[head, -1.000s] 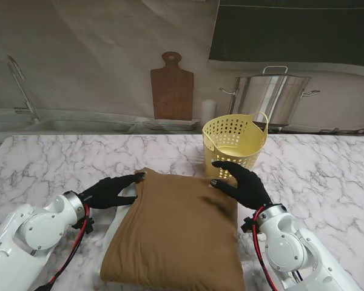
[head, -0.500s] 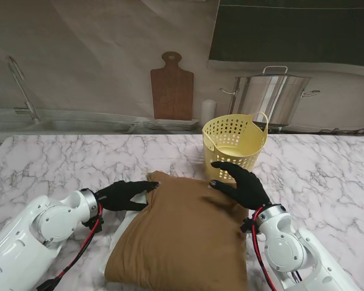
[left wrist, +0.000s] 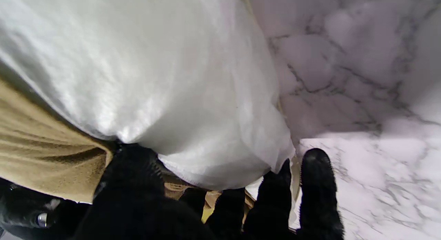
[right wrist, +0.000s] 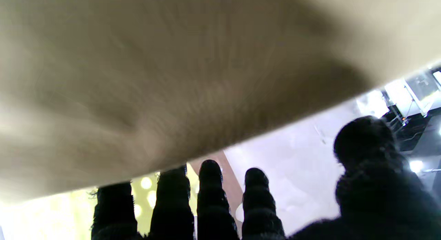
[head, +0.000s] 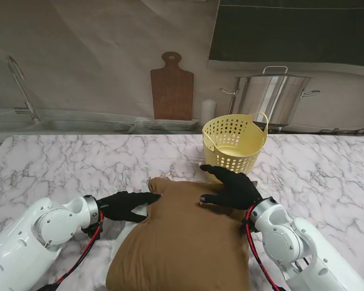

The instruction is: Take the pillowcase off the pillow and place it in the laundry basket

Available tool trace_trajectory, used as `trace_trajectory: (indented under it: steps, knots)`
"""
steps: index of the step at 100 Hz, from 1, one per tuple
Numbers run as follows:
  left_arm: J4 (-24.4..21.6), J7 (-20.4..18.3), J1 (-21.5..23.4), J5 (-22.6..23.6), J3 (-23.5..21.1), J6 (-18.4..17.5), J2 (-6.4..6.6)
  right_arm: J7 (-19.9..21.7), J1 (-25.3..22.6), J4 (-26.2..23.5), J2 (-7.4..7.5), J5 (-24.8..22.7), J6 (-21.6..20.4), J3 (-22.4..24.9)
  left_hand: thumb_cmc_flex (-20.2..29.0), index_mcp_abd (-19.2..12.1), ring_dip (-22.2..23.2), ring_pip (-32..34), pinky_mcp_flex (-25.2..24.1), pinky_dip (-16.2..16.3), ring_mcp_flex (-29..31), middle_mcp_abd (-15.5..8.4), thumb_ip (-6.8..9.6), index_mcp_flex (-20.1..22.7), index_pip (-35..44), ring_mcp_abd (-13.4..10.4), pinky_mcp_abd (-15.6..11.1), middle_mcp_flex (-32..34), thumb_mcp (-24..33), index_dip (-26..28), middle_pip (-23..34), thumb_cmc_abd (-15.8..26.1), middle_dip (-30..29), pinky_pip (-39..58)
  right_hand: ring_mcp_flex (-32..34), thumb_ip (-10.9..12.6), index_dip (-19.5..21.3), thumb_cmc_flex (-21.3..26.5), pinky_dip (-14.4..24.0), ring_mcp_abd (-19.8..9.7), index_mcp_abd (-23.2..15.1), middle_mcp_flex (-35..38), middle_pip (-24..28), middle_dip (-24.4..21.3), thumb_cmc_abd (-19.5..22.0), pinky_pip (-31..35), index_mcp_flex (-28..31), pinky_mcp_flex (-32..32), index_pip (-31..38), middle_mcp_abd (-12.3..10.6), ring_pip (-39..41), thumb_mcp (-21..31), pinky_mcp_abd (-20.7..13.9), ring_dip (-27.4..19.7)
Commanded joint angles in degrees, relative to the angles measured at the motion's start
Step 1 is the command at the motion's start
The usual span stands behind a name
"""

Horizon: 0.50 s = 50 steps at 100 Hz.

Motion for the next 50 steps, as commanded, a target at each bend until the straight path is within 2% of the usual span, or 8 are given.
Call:
trace_trajectory:
  steps: [1, 8, 16, 24, 32, 39, 46, 50]
  knots:
    - [0.4, -1.9, 1.0, -0.1, 1.6, -0.7, -0.23, 0.1, 2.9, 0.8, -0.14, 0.2, -0.2, -1.3, 1.8, -2.2, -0.6, 0.4, 0.1, -0.6, -0.2, -4.5, -0.04, 1.7, 1.3, -1.0, -0.2, -1.0, -1.1, 0.4, 2.1, -4.3, 0.5, -34.8, -0.8, -0.8, -1.1, -2.5, 1.2, 0.0, 3.2, -1.3, 0.1, -0.3, -1.0, -0.2, -4.2, 0.2, -2.2, 0.4, -1.4, 1.1, -0.6, 0.4]
    - [0.2, -2.0, 0.9, -0.2, 2.2, -0.9, -0.18, 1.3, 5.5, 2.1, 0.08, -0.5, 0.1, -3.3, 1.9, -2.2, -0.6, 0.4, 0.2, -0.5, -0.2, -4.5, -0.03, 1.7, 1.3, -1.1, -0.3, -1.0, -1.1, 0.4, 2.2, -4.2, 0.5, -34.8, 0.6, -1.0, -1.3, -3.6, 1.8, 0.2, 5.7, -1.9, 0.7, -0.6, -1.0, 1.2, -4.2, 1.4, -8.2, 1.3, -0.7, 1.9, -0.6, 0.7]
    - [-0.1, -2.1, 0.8, -0.1, 2.8, -1.2, -0.11, 2.7, 8.6, 3.7, 0.34, -1.8, 0.9, -5.8, 2.0, -2.2, -0.6, 0.5, 0.2, -0.5, -0.2, -4.5, -0.04, 1.6, 1.3, -0.9, -0.3, -1.0, -1.1, 0.3, 2.2, -4.1, 0.4, -34.9, 3.5, -1.1, -2.9, -4.5, 3.2, 0.3, 7.2, -1.5, 1.2, -0.5, -1.2, 4.4, -3.8, 3.3, -10.1, 2.1, 1.1, 2.3, -0.6, 1.8]
    - [-0.4, -2.1, 0.8, 0.2, 3.2, -1.3, -0.06, 4.3, 11.4, 5.0, 0.54, -2.5, 2.2, -8.5, 2.1, -2.2, -0.6, 0.5, 0.2, -0.5, -0.2, -4.6, -0.05, 1.6, 1.3, -1.1, -0.4, -1.0, -1.1, 0.3, 2.3, -4.0, 0.4, -34.9, 8.8, -1.1, -4.6, -4.4, 4.6, -0.2, 8.2, 1.8, 2.3, -0.1, -1.8, 8.4, -3.6, 5.3, -9.9, 1.6, 4.0, 2.9, -0.7, 3.8]
    - [-0.6, -2.2, 0.7, 0.5, 3.4, -1.3, -0.04, 5.9, 13.9, 6.6, 0.76, -3.0, 3.5, -11.1, 2.1, -2.2, -0.6, 0.5, 0.2, -0.4, -0.2, -4.5, -0.06, 1.6, 1.3, -1.1, -0.4, -0.9, -1.1, 0.3, 2.4, -3.9, 0.4, -34.8, 15.5, -1.1, -0.5, -1.4, 4.9, -1.6, 8.0, 9.1, 5.9, 1.8, -3.2, 12.7, -2.2, 7.5, -6.9, -1.1, 7.7, 2.8, -0.8, 7.1]
    - [-0.6, -2.1, 0.8, 0.9, 3.2, -1.2, -0.04, 7.0, 15.4, 7.7, 1.02, -4.2, 4.3, -13.0, 2.1, -2.2, -0.6, 0.6, 0.3, -0.4, -0.2, -4.5, -0.06, 1.7, 1.4, -1.0, -0.4, -0.9, -1.1, 0.3, 2.4, -3.9, 0.5, -34.8, 21.7, -0.5, 3.3, 4.5, 3.9, -3.5, 5.6, 18.5, 14.5, 7.0, -4.9, 15.1, 3.9, 8.8, -0.1, -4.8, 11.5, 1.5, -0.4, 10.0]
    - [-0.8, -2.5, 0.9, 1.1, 2.8, -1.1, 0.03, 7.4, 16.1, 8.8, 1.21, -5.3, 4.5, -14.1, 2.2, -2.2, -0.6, 0.6, 0.2, -0.4, -0.2, -4.3, -0.06, 1.6, 1.4, -1.0, -0.4, -0.8, -1.2, 0.3, 2.5, -3.9, 0.5, -34.8, 27.2, 0.4, 4.2, 11.2, 2.0, -4.9, 2.0, 27.2, 22.6, 13.5, -6.4, 16.5, 12.0, 9.3, 8.1, -7.7, 15.5, 0.5, 0.3, 13.1]
    - [-0.9, -2.8, 1.0, 1.2, 2.6, -1.0, 0.08, 7.2, 16.1, 9.3, 1.23, -5.8, 4.6, -14.4, 2.2, -2.2, -0.6, 0.6, 0.2, -0.4, -0.2, -4.2, -0.05, 1.7, 1.4, -1.0, -0.4, -0.8, -1.1, 0.3, 2.5, -3.9, 0.5, -34.8, 29.4, 0.7, 4.6, 13.1, 1.7, -5.4, 0.7, 30.4, 25.6, 15.8, -7.0, 16.8, 15.3, 9.6, 10.7, -8.6, 17.3, 1.5, 0.5, 14.2]
